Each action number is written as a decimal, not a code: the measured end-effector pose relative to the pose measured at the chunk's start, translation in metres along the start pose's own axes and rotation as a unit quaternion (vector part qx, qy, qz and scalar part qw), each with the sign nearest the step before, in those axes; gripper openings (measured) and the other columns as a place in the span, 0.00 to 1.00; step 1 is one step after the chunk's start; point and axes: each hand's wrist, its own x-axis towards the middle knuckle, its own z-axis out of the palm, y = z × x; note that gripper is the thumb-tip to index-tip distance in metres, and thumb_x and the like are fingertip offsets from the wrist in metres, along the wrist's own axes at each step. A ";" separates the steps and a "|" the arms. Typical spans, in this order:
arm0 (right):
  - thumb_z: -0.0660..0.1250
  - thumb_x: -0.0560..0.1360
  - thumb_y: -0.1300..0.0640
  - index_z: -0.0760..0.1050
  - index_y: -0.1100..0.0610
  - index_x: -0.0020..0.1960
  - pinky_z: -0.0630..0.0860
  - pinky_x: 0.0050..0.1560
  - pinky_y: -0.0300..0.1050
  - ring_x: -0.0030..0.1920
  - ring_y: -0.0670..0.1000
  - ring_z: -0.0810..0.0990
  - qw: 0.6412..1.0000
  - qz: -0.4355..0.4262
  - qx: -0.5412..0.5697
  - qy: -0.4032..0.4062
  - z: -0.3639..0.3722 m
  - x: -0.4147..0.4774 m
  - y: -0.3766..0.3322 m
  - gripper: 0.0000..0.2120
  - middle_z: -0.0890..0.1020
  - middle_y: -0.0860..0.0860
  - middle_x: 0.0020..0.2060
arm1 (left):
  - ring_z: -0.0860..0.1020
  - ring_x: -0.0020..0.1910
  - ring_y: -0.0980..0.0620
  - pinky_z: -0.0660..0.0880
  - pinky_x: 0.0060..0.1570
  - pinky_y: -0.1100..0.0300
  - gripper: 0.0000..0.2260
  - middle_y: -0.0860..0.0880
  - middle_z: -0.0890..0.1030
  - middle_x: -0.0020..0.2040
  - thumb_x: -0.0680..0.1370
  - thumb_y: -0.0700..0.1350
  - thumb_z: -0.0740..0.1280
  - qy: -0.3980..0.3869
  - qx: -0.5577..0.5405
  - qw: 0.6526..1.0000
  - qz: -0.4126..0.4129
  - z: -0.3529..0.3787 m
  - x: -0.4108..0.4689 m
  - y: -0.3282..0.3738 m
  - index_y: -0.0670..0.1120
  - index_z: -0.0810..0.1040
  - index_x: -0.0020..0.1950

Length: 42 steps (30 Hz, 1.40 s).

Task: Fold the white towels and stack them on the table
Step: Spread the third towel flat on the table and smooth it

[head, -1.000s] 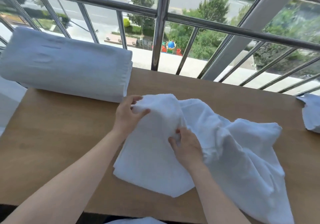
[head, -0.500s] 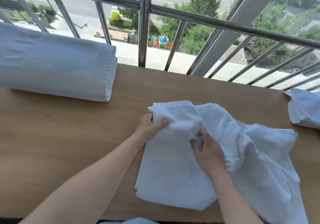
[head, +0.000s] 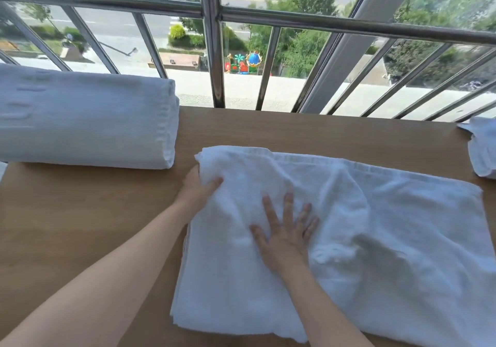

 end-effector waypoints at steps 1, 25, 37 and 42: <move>0.39 0.75 0.26 0.28 0.31 0.75 0.28 0.70 0.71 0.73 0.65 0.22 1.000 0.003 -0.002 0.000 0.001 0.001 -0.001 0.33 0.25 0.47 0.76 | 0.84 0.51 0.51 0.80 0.51 0.52 0.10 0.54 0.85 0.51 0.75 0.49 0.75 0.004 -0.003 1.000 0.014 -0.001 0.002 0.000 0.56 0.79 0.54; 0.37 0.78 0.29 0.26 0.39 0.77 0.29 0.73 0.67 0.75 0.56 0.23 1.000 -0.022 0.000 0.007 0.013 -0.031 -0.022 0.34 0.26 0.46 0.77 | 0.86 0.47 0.45 0.82 0.38 0.55 0.19 0.44 0.87 0.50 0.68 0.52 0.79 -0.044 -0.200 0.973 -0.107 -0.028 -0.077 -0.047 0.44 0.83 0.54; 0.35 0.77 0.29 0.26 0.35 0.75 0.25 0.71 0.66 0.75 0.55 0.23 0.999 -0.006 -0.010 -0.044 -0.006 0.015 -0.027 0.31 0.26 0.43 0.76 | 0.85 0.48 0.56 0.80 0.39 0.66 0.18 0.56 0.87 0.50 0.68 0.53 0.81 -0.150 -0.033 0.986 -0.063 -0.046 -0.104 -0.067 0.51 0.84 0.55; 0.33 0.77 0.30 0.32 0.38 0.78 0.26 0.71 0.67 0.78 0.60 0.31 0.998 0.051 -0.036 0.015 0.001 -0.022 -0.015 0.33 0.34 0.50 0.80 | 0.86 0.48 0.50 0.82 0.40 0.59 0.22 0.51 0.87 0.49 0.68 0.56 0.79 -0.046 -0.112 0.989 -0.085 -0.049 -0.111 -0.072 0.46 0.83 0.55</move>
